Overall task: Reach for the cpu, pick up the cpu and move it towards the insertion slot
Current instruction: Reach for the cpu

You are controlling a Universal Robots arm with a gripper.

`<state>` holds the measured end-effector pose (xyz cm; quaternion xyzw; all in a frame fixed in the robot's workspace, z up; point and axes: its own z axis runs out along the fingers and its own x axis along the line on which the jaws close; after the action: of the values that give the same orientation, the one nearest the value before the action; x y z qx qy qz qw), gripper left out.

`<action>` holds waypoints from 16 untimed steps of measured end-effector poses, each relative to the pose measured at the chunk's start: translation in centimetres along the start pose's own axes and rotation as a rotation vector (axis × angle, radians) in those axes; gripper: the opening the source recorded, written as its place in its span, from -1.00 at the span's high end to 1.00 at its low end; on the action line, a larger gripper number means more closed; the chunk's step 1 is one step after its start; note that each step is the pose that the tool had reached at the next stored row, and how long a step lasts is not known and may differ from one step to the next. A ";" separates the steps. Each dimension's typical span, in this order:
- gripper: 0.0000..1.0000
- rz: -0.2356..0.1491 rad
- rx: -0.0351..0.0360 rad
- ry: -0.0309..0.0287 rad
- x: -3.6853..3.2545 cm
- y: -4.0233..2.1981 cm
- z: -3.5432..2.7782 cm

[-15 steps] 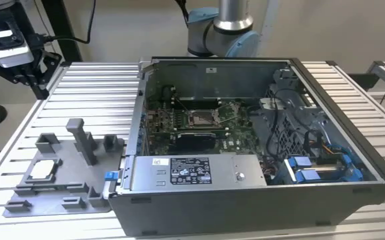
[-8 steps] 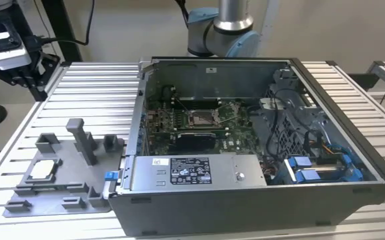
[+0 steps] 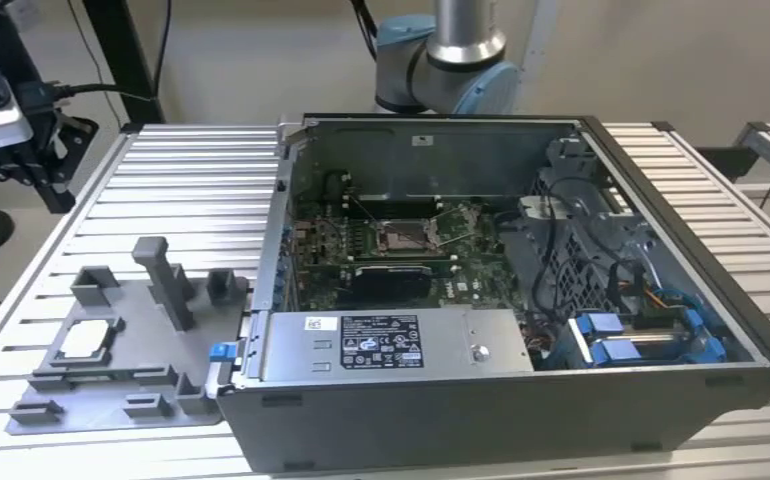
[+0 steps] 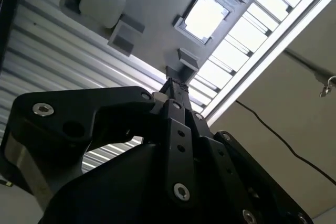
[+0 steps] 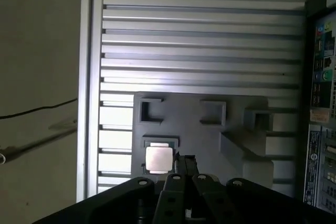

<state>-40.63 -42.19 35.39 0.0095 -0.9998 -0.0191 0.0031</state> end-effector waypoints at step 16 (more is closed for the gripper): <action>1.00 0.000 -0.0004 0.0000 1.14 -0.67 0.07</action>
<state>-41.77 -42.88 35.31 0.0095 -0.9998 -0.0193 0.0031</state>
